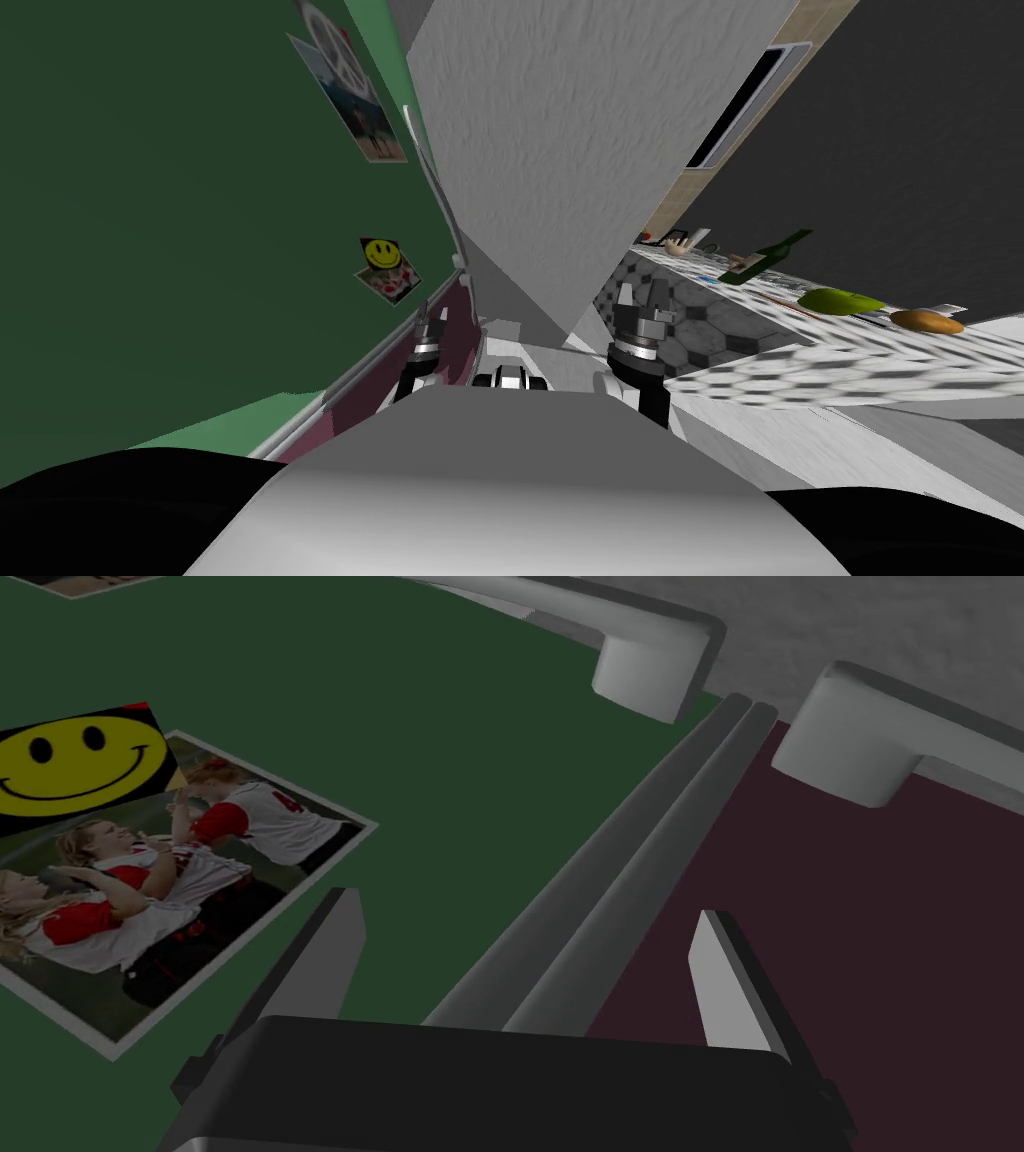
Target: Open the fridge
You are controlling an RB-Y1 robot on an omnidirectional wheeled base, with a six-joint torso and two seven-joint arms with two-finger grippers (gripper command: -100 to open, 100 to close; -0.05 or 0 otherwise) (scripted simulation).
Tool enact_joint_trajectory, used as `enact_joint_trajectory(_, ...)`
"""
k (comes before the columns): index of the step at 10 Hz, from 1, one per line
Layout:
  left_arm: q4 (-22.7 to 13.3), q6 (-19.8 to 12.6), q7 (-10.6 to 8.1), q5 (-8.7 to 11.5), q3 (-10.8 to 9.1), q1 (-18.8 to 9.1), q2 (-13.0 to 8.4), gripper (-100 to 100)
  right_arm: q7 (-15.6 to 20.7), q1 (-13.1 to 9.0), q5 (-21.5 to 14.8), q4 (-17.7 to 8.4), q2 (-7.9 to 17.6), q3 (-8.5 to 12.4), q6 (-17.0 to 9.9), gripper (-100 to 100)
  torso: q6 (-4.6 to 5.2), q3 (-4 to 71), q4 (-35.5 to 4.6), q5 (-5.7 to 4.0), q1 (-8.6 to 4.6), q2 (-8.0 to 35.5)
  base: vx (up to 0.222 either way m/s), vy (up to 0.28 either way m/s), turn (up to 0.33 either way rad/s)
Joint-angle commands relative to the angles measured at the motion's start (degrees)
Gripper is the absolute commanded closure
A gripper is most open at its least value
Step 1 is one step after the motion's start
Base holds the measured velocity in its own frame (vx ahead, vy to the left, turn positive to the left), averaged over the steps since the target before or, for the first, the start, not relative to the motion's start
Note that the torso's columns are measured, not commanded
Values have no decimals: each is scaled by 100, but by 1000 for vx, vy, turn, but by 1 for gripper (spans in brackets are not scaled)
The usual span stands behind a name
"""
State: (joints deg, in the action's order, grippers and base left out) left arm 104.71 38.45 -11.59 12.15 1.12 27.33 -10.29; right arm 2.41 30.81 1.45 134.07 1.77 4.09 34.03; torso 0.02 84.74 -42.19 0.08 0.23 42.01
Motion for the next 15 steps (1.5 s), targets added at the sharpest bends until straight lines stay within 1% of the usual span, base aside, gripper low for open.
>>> enact_joint_trajectory(1,-489,244,-139,118,-31,-48,3,-100,0,0,0,0,0,0,0,0,2,6,3,3,9,-12,118,-7,-105)
enact_joint_trajectory(2,-560,244,-139,118,-31,-48,3,-100,0,0,0,0,0,0,0,0,4,19,11,9,23,-34,83,-4,-35)
enact_joint_trajectory(3,-710,365,-200,171,-41,-75,12,-100,0,0,0,0,0,0,0,0,4,20,14,15,37,-37,100,3,-48)
enact_joint_trajectory(4,-820,365,-200,171,-41,-75,12,-100,0,0,0,0,0,0,0,0,9,30,21,24,56,-60,83,-11,-38)
enact_joint_trajectory(5,-993,485,-262,224,-52,-102,24,-100,0,0,0,0,0,0,0,0,5,34,22,24,60,-60,102,-14,-93)
enact_joint_trajectory(6,-1081,485,-262,224,-52,-102,24,-100,0,1,0,0,1,1,0,0,2,29,17,18,47,-50,85,3,-34)
enact_joint_trajectory(8,-1472,724,-385,330,-73,-155,50,-100,0,0,0,0,0,0,0,0,1,21,19,25,59,-44,117,12,-84)
enact_joint_trajectory(9,-1599,724,-385,330,-73,-155,50,-100,0,1,0,0,0,0,0,0,2,38,25,26,64,-71,104,-3,-44)
enact_joint_trajectory(12,-2265,1071,-562,483,-103,-233,103,-100,0,1,0,0,0,0,0,0,3,21,16,23,65,-51,122,7,-86)
enact_joint_trajectory(13,-2355,1071,-562,483,-103,-233,103,-100,0,1,0,0,0,0,0,0,5,30,21,27,75,-68,121,-4,-38)
enact_joint_trajectory(14,-2546,1180,-619,531,-113,-259,128,-100,0,1,0,0,1,1,0,0,2,24,16,22,64,-50,97,6,-46)
enact_joint_trajectory(15,-2597,1180,-619,531,-113,-259,128,-100,0,1,0,0,0,0,0,0,6,15,13,24,74,-46,59,0,-31)
